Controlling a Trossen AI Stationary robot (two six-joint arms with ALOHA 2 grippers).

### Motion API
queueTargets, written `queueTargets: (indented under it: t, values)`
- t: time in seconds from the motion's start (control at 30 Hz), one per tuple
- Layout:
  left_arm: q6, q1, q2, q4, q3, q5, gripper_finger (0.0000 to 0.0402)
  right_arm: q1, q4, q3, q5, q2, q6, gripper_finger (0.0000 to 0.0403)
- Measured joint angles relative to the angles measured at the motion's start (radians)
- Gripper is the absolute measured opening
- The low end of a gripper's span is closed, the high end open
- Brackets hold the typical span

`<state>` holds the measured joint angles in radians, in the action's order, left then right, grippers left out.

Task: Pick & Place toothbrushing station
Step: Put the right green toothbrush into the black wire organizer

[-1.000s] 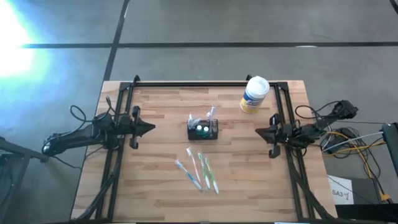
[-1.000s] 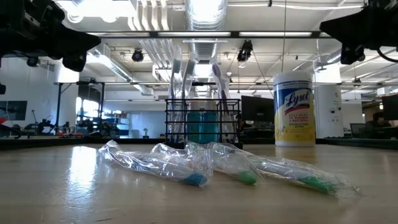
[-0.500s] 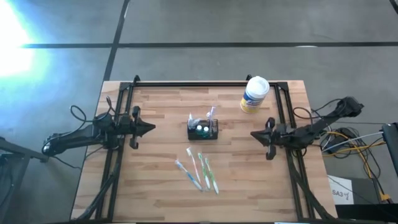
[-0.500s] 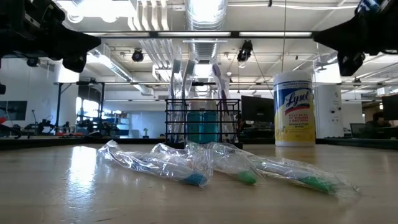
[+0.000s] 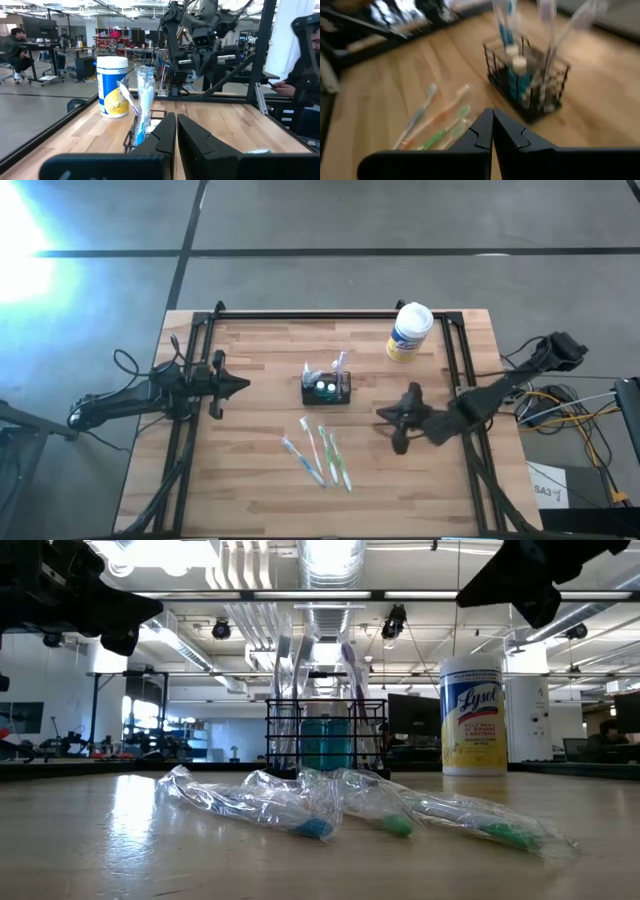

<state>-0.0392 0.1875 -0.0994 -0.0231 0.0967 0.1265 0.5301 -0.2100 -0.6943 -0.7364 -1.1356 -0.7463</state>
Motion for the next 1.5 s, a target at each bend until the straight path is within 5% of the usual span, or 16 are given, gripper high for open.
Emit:
queueTargets:
  t: [0.17, 0.33, 0.73, 0.93, 1.5]
  values:
    - [0.005, 0.000, 0.000, 0.004, 0.000, 0.000, 0.0021, 0.000, -0.205, -0.212, 0.010, -0.217, -0.236, 0.0008]
    - [0.015, 0.000, 0.000, 0.018, -0.001, 0.003, 0.0021, -0.002, -0.336, -0.424, 0.095, -0.437, -0.298, 0.0025]
    - [-0.010, 0.000, -0.001, 0.043, -0.004, 0.012, 0.0021, -0.048, -0.602, -0.848, 0.247, -0.830, -0.445, 0.0155]
    - [-0.013, 0.000, -0.002, 0.051, -0.004, 0.013, 0.0021, -0.073, -0.618, -0.934, 0.287, -0.939, -0.469, 0.0188]
    - [-0.013, 0.000, -0.001, 0.062, -0.004, 0.011, 0.0021, -0.147, -0.677, -0.942, 0.435, -1.074, -0.500, 0.0190]
